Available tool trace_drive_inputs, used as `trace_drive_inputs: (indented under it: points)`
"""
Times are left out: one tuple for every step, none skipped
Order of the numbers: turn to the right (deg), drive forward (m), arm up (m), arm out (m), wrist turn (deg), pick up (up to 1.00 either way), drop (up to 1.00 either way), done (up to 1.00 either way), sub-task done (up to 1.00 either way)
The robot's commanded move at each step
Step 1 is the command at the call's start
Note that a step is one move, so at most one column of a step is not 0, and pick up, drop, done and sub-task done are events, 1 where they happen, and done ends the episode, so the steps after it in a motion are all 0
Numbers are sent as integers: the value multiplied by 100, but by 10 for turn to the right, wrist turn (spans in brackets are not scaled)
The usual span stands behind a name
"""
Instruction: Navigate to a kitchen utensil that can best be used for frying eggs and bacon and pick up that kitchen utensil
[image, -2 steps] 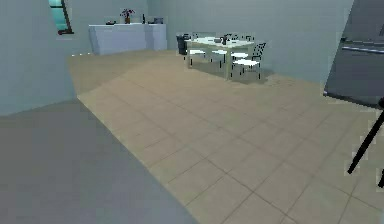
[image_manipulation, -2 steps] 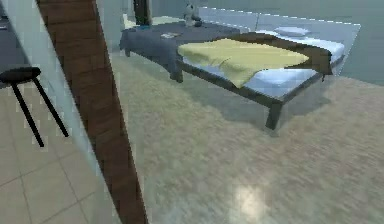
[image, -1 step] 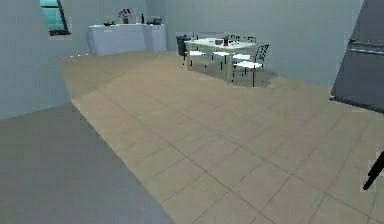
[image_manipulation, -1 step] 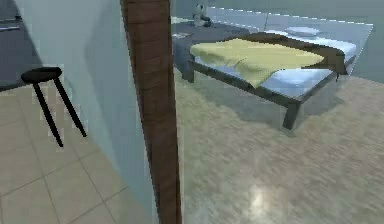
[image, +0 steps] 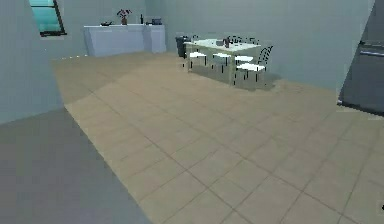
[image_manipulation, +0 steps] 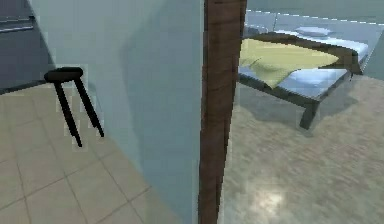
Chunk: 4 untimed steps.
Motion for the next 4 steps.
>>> trace_drive_inputs:
  points:
    - [120,0,0,0,0,0,0,0,0]
    - [0,20,0,0,0,0,0,0,0]
    - [-120,0,0,0,0,0,0,0,0]
    - [0,100,0,0,0,0,0,0,0]
